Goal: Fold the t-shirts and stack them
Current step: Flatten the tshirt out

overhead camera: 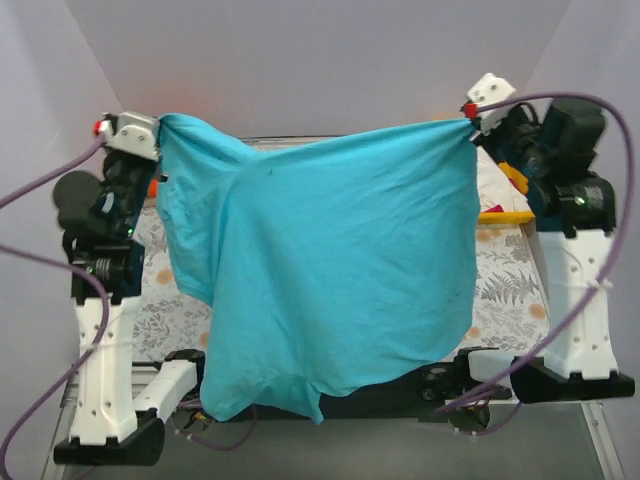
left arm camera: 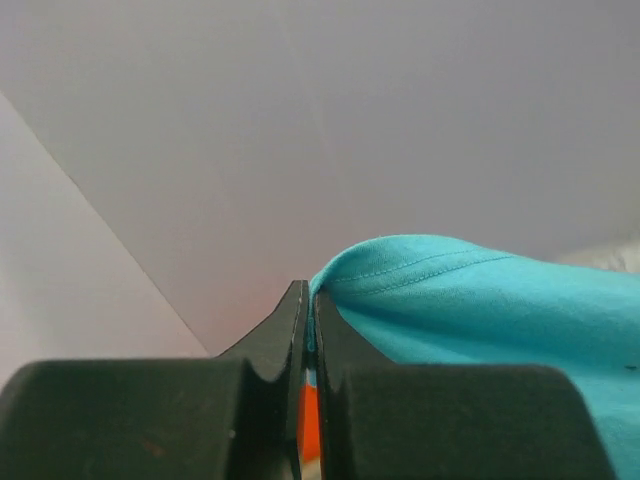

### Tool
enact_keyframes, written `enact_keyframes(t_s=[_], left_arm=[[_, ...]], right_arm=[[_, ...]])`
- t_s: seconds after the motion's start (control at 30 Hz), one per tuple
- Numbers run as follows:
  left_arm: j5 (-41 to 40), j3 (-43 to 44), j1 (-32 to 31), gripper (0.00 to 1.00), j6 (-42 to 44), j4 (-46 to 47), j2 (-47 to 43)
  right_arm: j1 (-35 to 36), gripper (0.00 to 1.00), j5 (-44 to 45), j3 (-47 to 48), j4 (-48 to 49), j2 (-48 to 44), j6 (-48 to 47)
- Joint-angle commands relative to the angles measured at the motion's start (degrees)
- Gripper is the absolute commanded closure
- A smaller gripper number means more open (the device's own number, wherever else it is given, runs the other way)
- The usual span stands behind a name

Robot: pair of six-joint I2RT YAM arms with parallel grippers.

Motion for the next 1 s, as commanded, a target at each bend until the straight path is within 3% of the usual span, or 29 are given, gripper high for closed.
enact_keyframes(t_s=[0.0, 0.13, 0.23, 0.33, 0.47, 0.5, 0.53, 0.6, 0.63, 0.67, 0.7, 0.73, 0.77, 0.83, 0.87, 0.97], left_arm=[[1.9, -8.14, 0.36, 1.0, 2.35, 0.87, 4.05], [6.56, -15.7, 0.36, 1.0, 0.08, 7.64, 9.76], [9.46, -16.77, 0.36, 1.0, -2.29, 11.87, 20.64], [10.45, -12.83, 0.1, 1.0, -2.57, 15.82, 35.22], [6.15, 3.22, -2.71, 1.0, -3.8, 16.02, 57.45], [5.26, 12.14, -3.41, 1.0, -4.15, 14.62, 65.94], [4.3, 18.15, -3.68, 0.99, -4.76, 13.04, 70.81], [3.51, 29.31, -4.12, 0.8, -6.69, 5.4, 78.64], [2.89, 42.16, -4.12, 0.67, -7.83, 2.07, 85.56], [2.97, 47.42, -4.12, 0.63, -9.15, -4.49, 87.97], [2.71, 52.18, -4.04, 0.59, -10.29, -7.34, 89.65], [2.27, 53.7, -4.03, 0.49, -10.48, -8.94, 88.88], [1.92, 50.85, -3.95, 0.38, -10.57, -8.95, 86.7], [2.18, 42.95, -3.77, 0.37, -10.39, -7.47, 81.0], [2.44, 33.34, -3.68, 0.37, -10.65, -6.24, 74.09], [4.11, 17.49, -2.55, 0.38, -13.46, -5.7, 61.69]], right_arm=[[1.3, 0.99, -1.9, -9.08, 4.17, 3.93, -2.43], [3.77, 0.99, -0.23, -24.97, 13.05, 7.18, -3.84], [4.21, 0.99, 1.78, -27.73, 19.03, 14.02, -3.49], [4.3, 0.99, 5.04, -25.29, 23.6, 27.08, -1.82], [4.3, 0.99, 10.03, -13.46, 26.51, 41.67, 0.02], [4.3, 0.97, 11.44, -10.71, 26.51, 44.51, 0.55], [4.47, 0.86, 12.59, -7.81, 26.25, 47.41, 1.95], [4.39, 0.58, 17.51, 1.13, 24.15, 53.93, 3.36], [4.39, 0.52, 17.96, 3.44, 22.83, 55.25, 4.33], [4.47, 0.27, 17.87, 4.51, 21.08, 55.61, 4.94], [4.47, 0.17, 17.26, 4.61, 20.37, 55.01, 5.21], [4.47, 0.16, 16.39, 4.09, 19.75, 52.48, 6.17], [4.47, 0.11, 14.2, 3.12, 18.35, 50.97, 6.53], [4.48, 0.11, 12.87, 0.14, 16.07, 46.16, 7.06], [4.56, 0.13, 9.3, -1.53, 14.05, 44.38, 7.32], [4.47, 0.16, 5.41, -7.51, 8.87, 38.84, 7.06]])
